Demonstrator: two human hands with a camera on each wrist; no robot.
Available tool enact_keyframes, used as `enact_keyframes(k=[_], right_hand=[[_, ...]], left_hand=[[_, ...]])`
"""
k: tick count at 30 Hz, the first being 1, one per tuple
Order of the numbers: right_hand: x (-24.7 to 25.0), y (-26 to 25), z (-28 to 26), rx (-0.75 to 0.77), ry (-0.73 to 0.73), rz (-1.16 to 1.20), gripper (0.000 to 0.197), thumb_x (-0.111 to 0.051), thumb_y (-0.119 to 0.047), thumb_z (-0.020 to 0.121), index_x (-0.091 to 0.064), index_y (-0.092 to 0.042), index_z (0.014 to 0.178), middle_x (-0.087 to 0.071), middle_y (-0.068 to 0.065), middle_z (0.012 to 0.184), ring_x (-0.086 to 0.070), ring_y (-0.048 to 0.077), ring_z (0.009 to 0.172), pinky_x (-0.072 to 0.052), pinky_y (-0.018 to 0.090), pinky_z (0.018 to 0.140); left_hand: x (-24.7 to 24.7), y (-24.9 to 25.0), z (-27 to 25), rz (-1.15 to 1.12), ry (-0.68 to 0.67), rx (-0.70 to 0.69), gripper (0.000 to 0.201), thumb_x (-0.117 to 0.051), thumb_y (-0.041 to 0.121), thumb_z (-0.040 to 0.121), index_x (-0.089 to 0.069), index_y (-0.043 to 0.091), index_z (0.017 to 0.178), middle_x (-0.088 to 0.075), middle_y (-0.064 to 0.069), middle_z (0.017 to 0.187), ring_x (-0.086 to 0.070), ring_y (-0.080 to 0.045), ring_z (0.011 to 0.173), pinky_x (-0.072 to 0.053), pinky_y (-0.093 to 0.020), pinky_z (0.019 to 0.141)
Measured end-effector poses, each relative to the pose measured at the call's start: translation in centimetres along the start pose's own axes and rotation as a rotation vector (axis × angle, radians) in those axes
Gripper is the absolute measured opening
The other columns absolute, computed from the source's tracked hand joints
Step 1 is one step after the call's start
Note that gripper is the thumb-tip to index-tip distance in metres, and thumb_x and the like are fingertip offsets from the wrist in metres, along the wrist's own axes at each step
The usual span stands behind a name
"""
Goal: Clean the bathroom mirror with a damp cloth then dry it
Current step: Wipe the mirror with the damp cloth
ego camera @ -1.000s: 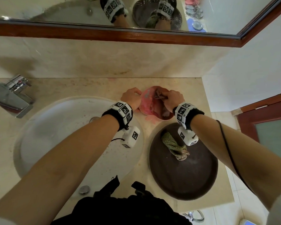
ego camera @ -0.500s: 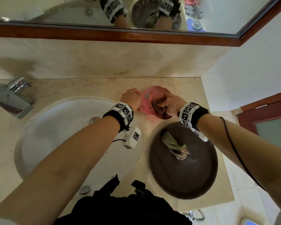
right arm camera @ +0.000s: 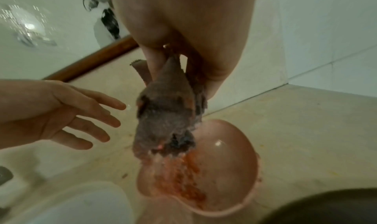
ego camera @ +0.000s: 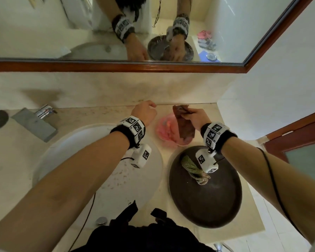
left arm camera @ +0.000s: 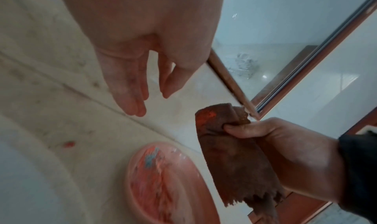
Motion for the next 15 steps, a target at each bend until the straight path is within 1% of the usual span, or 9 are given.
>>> enact_keyframes(k=[3, 5, 7, 9, 11, 13, 15], right_hand=[[0.6, -2.7, -1.2, 0.040, 0.048, 0.086, 0.019, -0.068, -0.008, 0.083, -0.071, -0.019, 0.098, -0.070, 0.015, 0.099, -0.065, 0.036, 0.100, -0.050, 0.049, 0.095], [0.9, -4.5, -1.9, 0.055, 0.074, 0.133, 0.014, -0.069, -0.011, 0.081, -0.072, -0.022, 0.089, -0.070, 0.017, 0.102, -0.064, 0.036, 0.101, -0.049, 0.050, 0.096], [0.9, -6.1, -2.6, 0.061, 0.087, 0.189, 0.010, -0.069, -0.013, 0.080, -0.072, -0.022, 0.082, -0.071, 0.019, 0.102, -0.065, 0.037, 0.101, -0.048, 0.051, 0.096], [0.7, -8.1, -3.3, 0.084, 0.097, 0.231, 0.009, -0.069, -0.012, 0.080, -0.072, -0.021, 0.080, -0.070, 0.021, 0.102, -0.065, 0.038, 0.102, -0.048, 0.052, 0.097], [0.3, -10.6, -4.6, 0.116, 0.102, 0.276, 0.009, -0.069, -0.010, 0.081, -0.071, -0.019, 0.081, -0.070, 0.021, 0.100, -0.065, 0.038, 0.099, -0.048, 0.053, 0.096], [-0.3, -13.2, -5.8, 0.143, 0.103, 0.330, 0.010, -0.067, -0.007, 0.082, -0.071, -0.017, 0.084, -0.070, 0.017, 0.095, -0.066, 0.033, 0.092, -0.050, 0.052, 0.095], [-0.8, -15.8, -6.8, 0.175, 0.109, 0.370, 0.012, -0.067, -0.007, 0.082, -0.071, -0.018, 0.083, -0.070, 0.012, 0.088, -0.065, 0.030, 0.088, -0.050, 0.051, 0.094]], left_hand=[[3.4, 3.0, -0.7, 0.021, 0.070, -0.100, 0.035, -0.058, 0.014, 0.081, -0.067, 0.030, 0.111, -0.072, -0.006, 0.100, -0.069, -0.026, 0.088, -0.059, -0.040, 0.083], [6.0, 5.0, -1.5, 0.050, 0.127, -0.159, 0.037, -0.058, 0.015, 0.082, -0.067, 0.030, 0.115, -0.071, -0.004, 0.106, -0.067, -0.025, 0.096, -0.054, -0.035, 0.089], [8.7, 6.8, -2.5, 0.105, 0.190, -0.215, 0.039, -0.059, 0.017, 0.085, -0.065, 0.031, 0.121, -0.068, -0.001, 0.111, -0.064, -0.023, 0.102, -0.049, -0.030, 0.090], [11.5, 8.7, -3.8, 0.151, 0.260, -0.292, 0.040, -0.060, 0.019, 0.086, -0.064, 0.030, 0.124, -0.066, -0.001, 0.118, -0.062, -0.022, 0.107, -0.046, -0.030, 0.090], [14.4, 10.4, -5.3, 0.166, 0.333, -0.376, 0.040, -0.061, 0.020, 0.087, -0.064, 0.028, 0.126, -0.065, -0.003, 0.122, -0.060, -0.023, 0.111, -0.045, -0.030, 0.091], [17.0, 11.6, -6.6, 0.196, 0.377, -0.433, 0.043, -0.061, 0.022, 0.089, -0.059, 0.027, 0.132, -0.058, -0.004, 0.131, -0.055, -0.024, 0.120, -0.043, -0.033, 0.097], [19.5, 12.7, -7.8, 0.222, 0.419, -0.477, 0.046, -0.061, 0.024, 0.090, -0.054, 0.026, 0.136, -0.049, -0.004, 0.141, -0.048, -0.025, 0.127, -0.040, -0.037, 0.103]])
Point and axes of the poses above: each hand's wrist, its own z-axis towards the middle knuckle, its own x-axis out of the back of the hand, y = z × x, the point moved 10 cm from there along z, towards the middle knuckle
